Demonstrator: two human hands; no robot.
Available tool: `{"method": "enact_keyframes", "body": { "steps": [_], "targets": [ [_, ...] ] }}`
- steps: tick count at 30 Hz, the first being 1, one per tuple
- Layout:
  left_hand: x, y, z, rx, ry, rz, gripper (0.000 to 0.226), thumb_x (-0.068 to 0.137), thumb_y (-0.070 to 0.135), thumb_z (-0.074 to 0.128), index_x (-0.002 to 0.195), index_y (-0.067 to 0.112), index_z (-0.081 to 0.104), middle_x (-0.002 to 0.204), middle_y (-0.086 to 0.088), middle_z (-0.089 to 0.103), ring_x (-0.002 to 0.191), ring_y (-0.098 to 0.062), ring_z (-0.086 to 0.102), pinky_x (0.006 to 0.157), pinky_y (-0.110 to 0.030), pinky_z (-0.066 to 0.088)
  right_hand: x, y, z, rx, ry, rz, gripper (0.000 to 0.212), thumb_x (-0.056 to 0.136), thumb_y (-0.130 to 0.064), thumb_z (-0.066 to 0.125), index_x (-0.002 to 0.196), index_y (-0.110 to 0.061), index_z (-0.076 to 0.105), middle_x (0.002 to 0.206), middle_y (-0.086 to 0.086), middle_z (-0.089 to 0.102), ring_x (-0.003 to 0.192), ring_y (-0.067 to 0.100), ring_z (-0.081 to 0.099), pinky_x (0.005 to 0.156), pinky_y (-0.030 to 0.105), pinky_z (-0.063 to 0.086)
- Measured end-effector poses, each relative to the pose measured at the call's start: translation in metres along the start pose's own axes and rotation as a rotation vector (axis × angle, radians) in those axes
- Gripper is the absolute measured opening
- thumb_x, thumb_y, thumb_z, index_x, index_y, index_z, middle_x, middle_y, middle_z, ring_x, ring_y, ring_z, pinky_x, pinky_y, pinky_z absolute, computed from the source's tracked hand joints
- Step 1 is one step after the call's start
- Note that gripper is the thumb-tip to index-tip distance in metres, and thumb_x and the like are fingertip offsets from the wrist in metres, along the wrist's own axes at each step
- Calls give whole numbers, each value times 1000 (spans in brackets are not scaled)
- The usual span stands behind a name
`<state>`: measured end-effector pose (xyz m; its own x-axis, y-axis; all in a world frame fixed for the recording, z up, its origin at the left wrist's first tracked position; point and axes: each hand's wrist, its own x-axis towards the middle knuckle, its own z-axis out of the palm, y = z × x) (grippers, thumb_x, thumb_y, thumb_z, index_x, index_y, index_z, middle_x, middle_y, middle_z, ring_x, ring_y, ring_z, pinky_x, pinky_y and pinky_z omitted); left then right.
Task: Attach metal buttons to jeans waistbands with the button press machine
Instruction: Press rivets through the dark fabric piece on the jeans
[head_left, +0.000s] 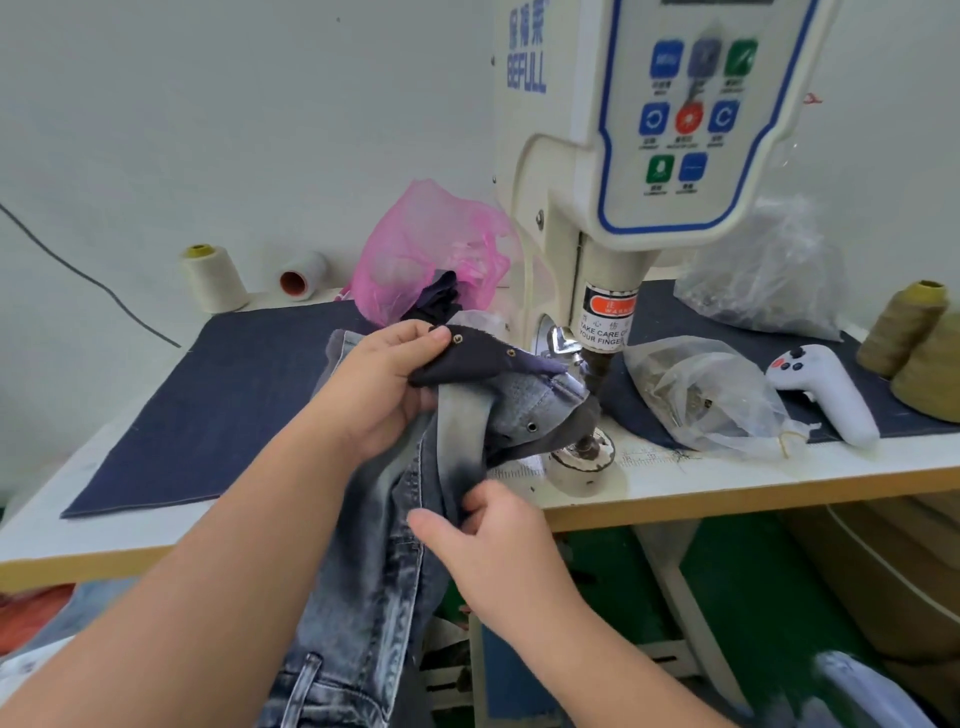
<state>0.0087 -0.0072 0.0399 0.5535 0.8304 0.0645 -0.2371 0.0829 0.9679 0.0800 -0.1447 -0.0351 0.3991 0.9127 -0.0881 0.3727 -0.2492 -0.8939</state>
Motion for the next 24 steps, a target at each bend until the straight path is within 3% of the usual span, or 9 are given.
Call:
{"method": "enact_keyframes", "body": {
  "steps": [4, 7, 9, 11, 13, 17, 20, 22, 24],
  "targets": [
    [-9, 4, 5, -118, 71, -94, 23, 87, 19, 57, 103, 2, 59, 95, -18, 58, 86, -28, 56, 84, -37, 46, 13, -10, 8, 24, 2, -138, 17, 89, -33, 63, 81, -19, 60, 77, -7, 63, 73, 12, 60, 68, 32, 50],
    [-13, 11, 6, -175, 249, -100, 17, 87, 18, 52, 82, 9, 64, 74, -9, 63, 69, -23, 60, 72, -34, 49, 12, -15, 11, 81, 37, -237, 22, 92, -19, 57, 73, -11, 49, 70, -2, 53, 64, 12, 45, 61, 30, 39],
    [-16, 15, 1, -19, 388, -5, 14, 88, 18, 54, 79, 12, 63, 64, -2, 59, 59, -16, 57, 61, -27, 45, 10, -18, 12, 119, 73, -276, 26, 94, -16, 54, 73, -9, 42, 71, 2, 46, 65, 14, 38, 59, 30, 33],
    [-21, 15, -7, 312, 466, 146, 14, 91, 20, 59, 79, 14, 61, 62, 3, 57, 56, -9, 53, 52, -20, 43, 10, -22, 13, 193, 96, -303, 27, 96, -14, 53, 75, -7, 39, 72, 5, 44, 66, 17, 37, 61, 34, 32],
    [-32, 10, -16, 558, 471, 231, 18, 87, 35, 66, 89, 17, 64, 79, 5, 64, 70, -5, 56, 63, -15, 45, 11, -28, 13, 250, 121, -333, 29, 97, -14, 53, 75, -6, 38, 71, 5, 41, 65, 17, 35, 60, 36, 31],
    [-62, -4, -34, 846, 531, 111, 62, 69, 61, 55, 123, 31, 58, 124, 5, 61, 120, -18, 54, 101, -42, 44, 17, -41, 7, 182, 156, -487, 38, 96, -11, 56, 69, -15, 31, 66, -5, 34, 60, 8, 29, 55, 22, 26],
    [-86, -15, -49, 1080, 607, -80, 106, 54, 85, 45, 144, 30, 43, 146, 0, 49, 134, -32, 43, 107, -53, 37, 23, -47, 6, 125, 141, -610, 36, 93, -2, 57, 68, -14, 33, 68, -11, 34, 62, 4, 34, 56, 14, 28],
    [-94, -16, -58, 1031, 604, -154, 127, 45, 94, 44, 151, 25, 32, 151, -2, 43, 138, -34, 40, 106, -51, 37, 26, -50, 7, 104, 109, -669, 28, 92, 1, 56, 70, -8, 40, 72, -12, 39, 66, 2, 39, 60, 12, 31],
    [-96, -14, -62, 890, 583, -198, 131, 41, 93, 48, 150, 24, 30, 144, 7, 45, 136, -28, 43, 96, -41, 38, 30, -52, 9, 110, 58, -708, 16, 92, 3, 55, 77, 1, 48, 78, -5, 48, 73, 5, 46, 64, 16, 38]
  ]
}}
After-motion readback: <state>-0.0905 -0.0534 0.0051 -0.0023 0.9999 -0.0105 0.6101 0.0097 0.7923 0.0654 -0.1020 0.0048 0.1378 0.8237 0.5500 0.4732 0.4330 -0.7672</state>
